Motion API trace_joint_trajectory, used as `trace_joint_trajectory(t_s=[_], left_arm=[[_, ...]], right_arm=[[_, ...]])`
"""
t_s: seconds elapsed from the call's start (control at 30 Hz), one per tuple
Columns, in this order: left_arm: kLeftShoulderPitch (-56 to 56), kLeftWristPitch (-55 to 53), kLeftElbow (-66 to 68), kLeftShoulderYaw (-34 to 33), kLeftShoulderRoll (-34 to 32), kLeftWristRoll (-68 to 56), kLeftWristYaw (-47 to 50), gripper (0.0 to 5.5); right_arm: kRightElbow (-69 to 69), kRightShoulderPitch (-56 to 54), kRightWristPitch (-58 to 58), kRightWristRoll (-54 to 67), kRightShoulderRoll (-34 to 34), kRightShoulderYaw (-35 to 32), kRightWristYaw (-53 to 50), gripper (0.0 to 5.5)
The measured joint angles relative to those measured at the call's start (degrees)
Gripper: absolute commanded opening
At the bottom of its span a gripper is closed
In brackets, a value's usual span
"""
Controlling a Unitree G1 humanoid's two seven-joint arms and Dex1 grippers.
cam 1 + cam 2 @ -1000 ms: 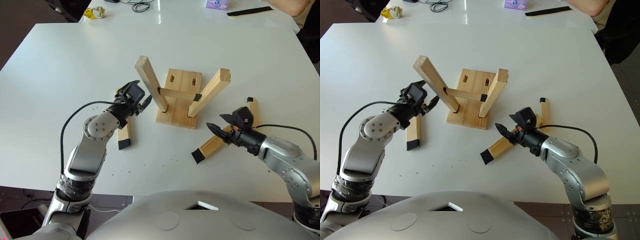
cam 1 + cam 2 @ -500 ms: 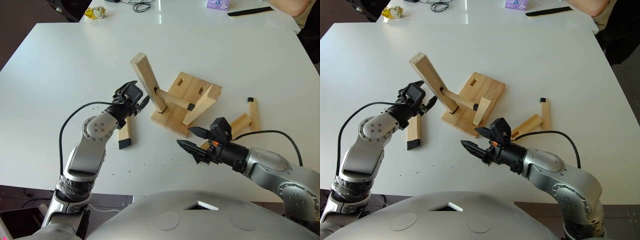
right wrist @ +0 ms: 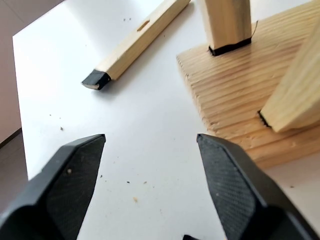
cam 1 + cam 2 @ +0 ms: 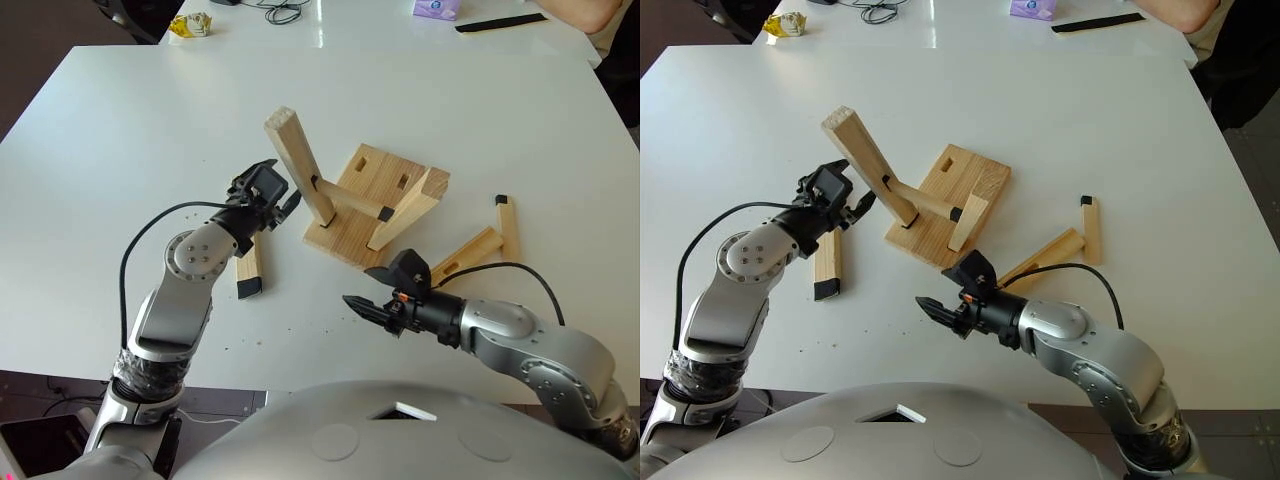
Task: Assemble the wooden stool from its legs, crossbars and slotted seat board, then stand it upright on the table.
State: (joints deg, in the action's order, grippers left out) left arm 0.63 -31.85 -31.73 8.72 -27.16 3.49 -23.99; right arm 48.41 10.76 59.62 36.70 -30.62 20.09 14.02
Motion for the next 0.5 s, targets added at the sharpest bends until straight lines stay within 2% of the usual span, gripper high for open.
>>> trace_joint_trajectory(t_s=[0.27, 0.5], left_arm=[[0.27, 0.02, 0.15, -0.01, -0.08, -0.01, -0.27, 3.08], [0.05, 0.00, -0.08, -0.07, -0.03, 0.00, -0.21, 3.08]], right_arm=[[0.37, 4.64, -1.79, -4.95, -10.71, 2.37, 6.60, 3.40], [0.66, 6.72, -3.87, -5.41, -14.19, -1.17, 10.25, 3.40]])
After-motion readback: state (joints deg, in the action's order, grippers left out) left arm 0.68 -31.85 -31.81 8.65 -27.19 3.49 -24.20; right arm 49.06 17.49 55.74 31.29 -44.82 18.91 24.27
